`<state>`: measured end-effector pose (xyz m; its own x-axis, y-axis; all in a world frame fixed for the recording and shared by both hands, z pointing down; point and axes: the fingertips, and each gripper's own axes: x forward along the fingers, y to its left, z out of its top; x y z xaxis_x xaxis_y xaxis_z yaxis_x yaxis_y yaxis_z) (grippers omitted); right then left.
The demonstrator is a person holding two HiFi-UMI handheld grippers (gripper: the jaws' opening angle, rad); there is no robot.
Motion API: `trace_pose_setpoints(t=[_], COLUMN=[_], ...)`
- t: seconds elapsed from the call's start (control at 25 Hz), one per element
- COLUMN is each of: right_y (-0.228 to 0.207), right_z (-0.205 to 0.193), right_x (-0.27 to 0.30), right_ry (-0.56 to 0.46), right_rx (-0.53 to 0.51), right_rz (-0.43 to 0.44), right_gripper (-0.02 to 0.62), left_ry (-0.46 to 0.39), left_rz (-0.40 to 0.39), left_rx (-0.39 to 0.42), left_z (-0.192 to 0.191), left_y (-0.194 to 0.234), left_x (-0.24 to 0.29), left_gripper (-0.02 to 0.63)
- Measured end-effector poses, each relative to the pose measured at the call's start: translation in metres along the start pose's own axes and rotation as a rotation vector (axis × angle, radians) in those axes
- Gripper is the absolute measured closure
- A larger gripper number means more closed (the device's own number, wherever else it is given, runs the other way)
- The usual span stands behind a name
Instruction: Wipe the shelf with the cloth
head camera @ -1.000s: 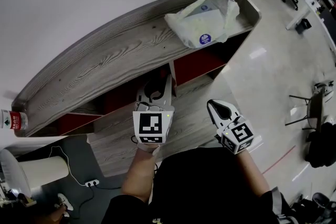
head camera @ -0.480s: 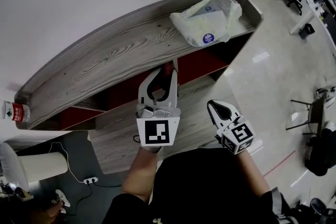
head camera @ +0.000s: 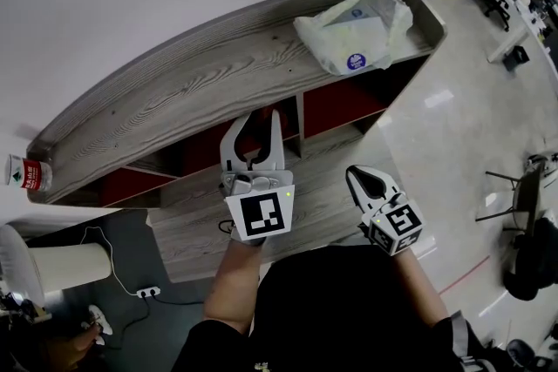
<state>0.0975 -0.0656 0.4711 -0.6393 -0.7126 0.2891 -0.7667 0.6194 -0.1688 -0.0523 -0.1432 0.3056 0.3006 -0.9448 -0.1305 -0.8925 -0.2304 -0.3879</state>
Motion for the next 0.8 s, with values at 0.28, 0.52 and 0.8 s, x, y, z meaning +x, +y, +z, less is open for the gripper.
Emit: trace_pose_setpoints(t=[0.28, 0.52, 0.8], right_y=[0.019, 0.038, 0.054], right_z=[-0.002, 0.004, 0.003], right_x=[0.020, 0.038, 0.054], right_ry=[0.013, 0.021, 0.041], right_rx=[-0.021, -0.028, -0.060], right_rz=[0.076, 0.131, 0.195], right_gripper=[0.590, 0.590, 0.591], left_ry=[0.075, 0.161, 0.180], left_rz=[0.237, 0.402, 0.561], left_rx=[-0.129, -0.131, -0.110], left_z=[-0.036, -0.064, -0.067], left_y=[0.062, 0.118, 0.163], left_x=[-0.031, -0.067, -0.103], left_gripper=[0.531, 0.531, 0.531])
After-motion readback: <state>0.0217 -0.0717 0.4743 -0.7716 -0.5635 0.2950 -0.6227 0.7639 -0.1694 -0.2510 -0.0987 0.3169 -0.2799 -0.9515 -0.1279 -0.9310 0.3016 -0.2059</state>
